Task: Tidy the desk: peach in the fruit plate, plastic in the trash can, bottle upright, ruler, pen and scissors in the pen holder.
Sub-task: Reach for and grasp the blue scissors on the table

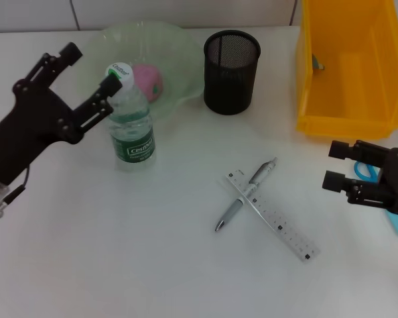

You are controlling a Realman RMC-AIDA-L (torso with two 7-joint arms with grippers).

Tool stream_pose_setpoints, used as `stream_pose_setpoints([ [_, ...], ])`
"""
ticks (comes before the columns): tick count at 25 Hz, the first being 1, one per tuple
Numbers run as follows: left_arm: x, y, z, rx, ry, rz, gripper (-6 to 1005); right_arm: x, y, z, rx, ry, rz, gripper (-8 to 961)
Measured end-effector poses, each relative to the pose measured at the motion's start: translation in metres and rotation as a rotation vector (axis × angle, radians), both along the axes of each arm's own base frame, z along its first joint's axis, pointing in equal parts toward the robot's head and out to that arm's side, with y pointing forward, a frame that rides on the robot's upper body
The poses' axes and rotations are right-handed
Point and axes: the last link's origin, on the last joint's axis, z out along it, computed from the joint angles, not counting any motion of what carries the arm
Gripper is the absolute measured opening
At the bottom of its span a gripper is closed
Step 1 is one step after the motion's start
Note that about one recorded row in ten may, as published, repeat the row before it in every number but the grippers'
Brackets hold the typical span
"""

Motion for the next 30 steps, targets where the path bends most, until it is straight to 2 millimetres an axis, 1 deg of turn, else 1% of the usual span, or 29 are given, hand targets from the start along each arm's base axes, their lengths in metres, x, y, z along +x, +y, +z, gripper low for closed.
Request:
stream_pose_setpoints([
  [2,0.001,-0.007,0.01,-0.034,-0.049,-0.031,785,0.0,0.002,0.003,0.005,0.007,-0.01,816],
  [3,0.001,-0.007,0.01,-0.034,-0.049,-0.031,807,0.0,0.003,0.005,0.005,0.007,-0.016,817],
  [4,0.0,-0.011,0.016,-0.077,-0.066,-0.046,829,0.001,0.005,0.008,0.006,0.006,-0.024,817],
  [5,0.0,-0.011,0.016,-0.077,-0.066,-0.046,828,0.001,0.007,0.012,0.004,0.003,-0.031,817],
  [6,-0.004,-0.02,0.025,-0.23,-0.055,-0.072,827,0.001,0.01,0.016,0.001,-0.002,-0.036,817],
  [7,-0.009,-0.026,0.025,-0.355,-0.004,-0.086,826,-0.001,0.017,0.025,-0.017,-0.02,-0.054,817],
  [8,-0.009,-0.026,0.025,-0.355,-0.004,-0.086,826,-0.001,0.017,0.025,-0.017,-0.02,-0.054,817],
  [10,-0.014,-0.034,0.019,-0.501,0.066,-0.092,824,-0.003,0.025,0.035,-0.059,-0.054,-0.088,817],
  [11,-0.015,-0.036,0.017,-0.536,0.085,-0.092,824,-0.005,0.029,0.04,-0.097,-0.088,-0.108,817],
  [12,-0.017,-0.043,0.006,-0.628,0.149,-0.101,824,-0.013,0.039,0.05,-0.174,-0.178,-0.142,817],
  [13,-0.017,-0.043,0.006,-0.628,0.149,-0.101,824,-0.013,0.039,0.05,-0.174,-0.178,-0.142,817],
  [14,-0.015,-0.044,-0.002,-0.677,0.185,-0.113,824,-0.023,0.046,0.06,-0.234,-0.278,-0.183,817],
  [15,-0.015,-0.044,-0.002,-0.677,0.185,-0.113,824,-0.023,0.046,0.06,-0.234,-0.278,-0.183,817],
  [16,-0.014,-0.045,-0.005,-0.699,0.2,-0.119,824,-0.03,0.049,0.065,-0.27,-0.35,-0.219,817],
  [17,-0.009,-0.042,-0.01,-0.736,0.228,-0.138,824,-0.047,0.054,0.073,-0.307,-0.496,-0.276,817],
  [18,-0.009,-0.042,-0.01,-0.736,0.228,-0.138,824,-0.047,0.054,0.073,-0.307,-0.496,-0.276,817],
  [21,-0.004,-0.038,-0.016,-0.77,0.254,-0.157,824,-0.073,0.057,0.081,-0.315,-0.658,-0.398,816],
  [22,-0.004,-0.038,-0.016,-0.77,0.254,-0.157,824,-0.086,0.056,0.085,-0.296,-0.723,-0.467,817],
  [23,-0.004,-0.038,-0.016,-0.77,0.254,-0.157,824,-0.086,0.056,0.085,-0.296,-0.723,-0.467,817],
  [26,0.002,-0.027,-0.024,-0.774,0.283,-0.138,824,-0.1,0.054,0.086,-0.253,-0.79,-0.543,817],
  [27,0.002,-0.027,-0.024,-0.774,0.283,-0.138,825,-0.101,0.052,0.084,-0.216,-0.84,-0.598,817],
  [28,0.002,-0.027,-0.024,-0.774,0.283,-0.138,825,-0.101,0.052,0.084,-0.216,-0.84,-0.598,817],
  [29,0.002,-0.027,-0.024,-0.774,0.283,-0.138,825,-0.097,0.051,0.083,-0.179,-0.898,-0.661,817],
  [30,0.002,-0.022,-0.028,-0.773,0.299,-0.12,825,-0.097,0.051,0.083,-0.179,-0.898,-0.661,817],
])
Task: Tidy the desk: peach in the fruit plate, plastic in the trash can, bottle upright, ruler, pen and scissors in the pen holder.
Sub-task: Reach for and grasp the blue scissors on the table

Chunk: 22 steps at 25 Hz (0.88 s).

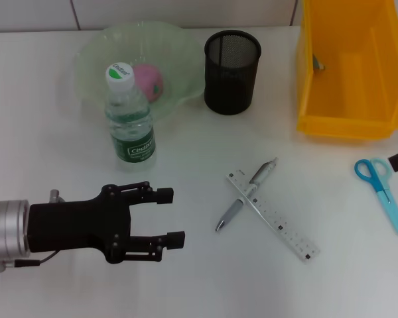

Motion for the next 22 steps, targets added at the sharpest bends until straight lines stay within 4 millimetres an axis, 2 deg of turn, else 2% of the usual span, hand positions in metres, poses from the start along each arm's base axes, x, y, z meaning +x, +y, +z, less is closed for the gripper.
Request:
stream_pose_setpoints([
  [2,0.001,0.004,-0.002,0.001,0.012,0.007,825,0.008,-0.002,-0.008,0.022,-0.051,-0.049,816],
  [8,0.002,0.01,-0.006,-0.006,0.049,0.011,825,0.026,0.0,-0.019,0.042,-0.048,-0.105,816],
  [13,0.008,0.011,-0.009,-0.022,0.046,-0.011,825,0.044,0.009,-0.036,0.031,-0.03,-0.154,817],
  [14,0.008,0.011,-0.01,-0.023,0.047,-0.012,825,0.049,0.014,-0.044,0.021,-0.027,-0.163,817],
  [22,0.009,0.012,-0.013,-0.025,0.06,-0.013,824,0.054,0.026,-0.066,-0.028,-0.066,-0.164,817],
])
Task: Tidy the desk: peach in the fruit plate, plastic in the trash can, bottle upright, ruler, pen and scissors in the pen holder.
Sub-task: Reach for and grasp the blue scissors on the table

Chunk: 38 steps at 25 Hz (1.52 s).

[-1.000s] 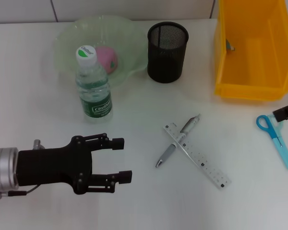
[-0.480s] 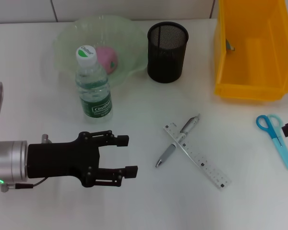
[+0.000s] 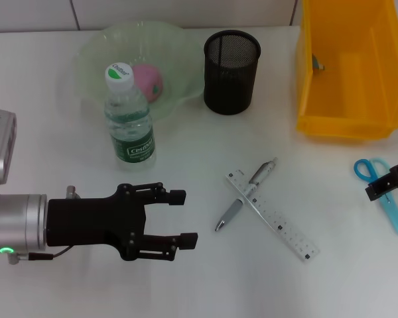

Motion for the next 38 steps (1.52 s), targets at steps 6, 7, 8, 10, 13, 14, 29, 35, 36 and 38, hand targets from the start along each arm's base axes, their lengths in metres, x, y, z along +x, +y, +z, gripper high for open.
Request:
stream_pose_setpoints([
  [6,0.001,0.001,-0.001,0.002,0.002,0.002,825,-0.003,0.003,-0.005,-0.016,-0.007,0.007,781],
  [7,0.001,0.001,-0.001,0.002,0.002,0.002,825,-0.003,0.004,-0.005,-0.016,-0.011,0.007,772],
  [8,0.001,0.0,-0.002,0.002,0.001,0.001,825,-0.003,0.004,-0.005,-0.014,-0.018,0.006,762],
  [10,0.001,0.0,-0.002,0.002,0.001,0.001,825,-0.001,0.006,-0.003,-0.009,-0.05,-0.004,744],
  [13,0.001,0.0,-0.002,0.004,0.0,-0.004,825,-0.001,0.006,-0.003,-0.01,-0.06,-0.006,717],
  [14,0.001,0.001,-0.002,0.005,0.001,-0.005,825,-0.002,0.006,-0.004,-0.009,-0.061,-0.008,708],
  [29,0.001,0.001,-0.006,0.008,0.014,-0.005,825,-0.002,0.008,-0.017,-0.041,-0.076,-0.01,468],
  [35,0.001,0.002,-0.006,0.009,0.018,-0.004,825,-0.004,0.009,-0.019,-0.048,-0.086,-0.003,448],
  [36,0.001,0.002,-0.006,0.009,0.018,-0.004,824,-0.004,0.009,-0.019,-0.048,-0.086,-0.003,442],
  [38,0.001,0.002,-0.006,0.01,0.018,-0.003,824,-0.003,0.01,-0.019,-0.044,-0.092,-0.002,431],
])
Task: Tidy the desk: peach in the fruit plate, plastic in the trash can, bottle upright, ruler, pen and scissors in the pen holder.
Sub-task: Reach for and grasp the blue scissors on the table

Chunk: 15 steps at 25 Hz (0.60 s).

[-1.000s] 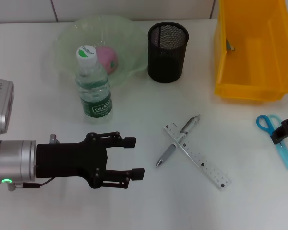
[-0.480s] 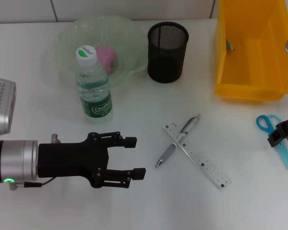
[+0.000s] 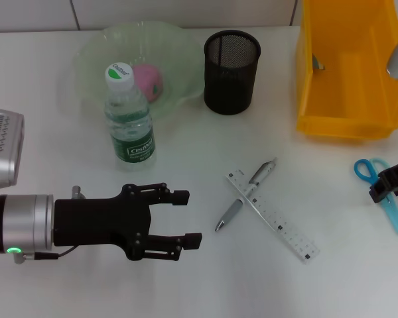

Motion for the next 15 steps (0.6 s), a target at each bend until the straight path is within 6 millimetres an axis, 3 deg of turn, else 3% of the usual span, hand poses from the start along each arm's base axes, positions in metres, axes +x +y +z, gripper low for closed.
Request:
stream_pose_setpoints([
  [15,0.0,-0.0001,-0.0007,0.0,0.002,0.001,825,0.0032,0.0018,-0.0003,0.012,-0.008,0.001,408],
])
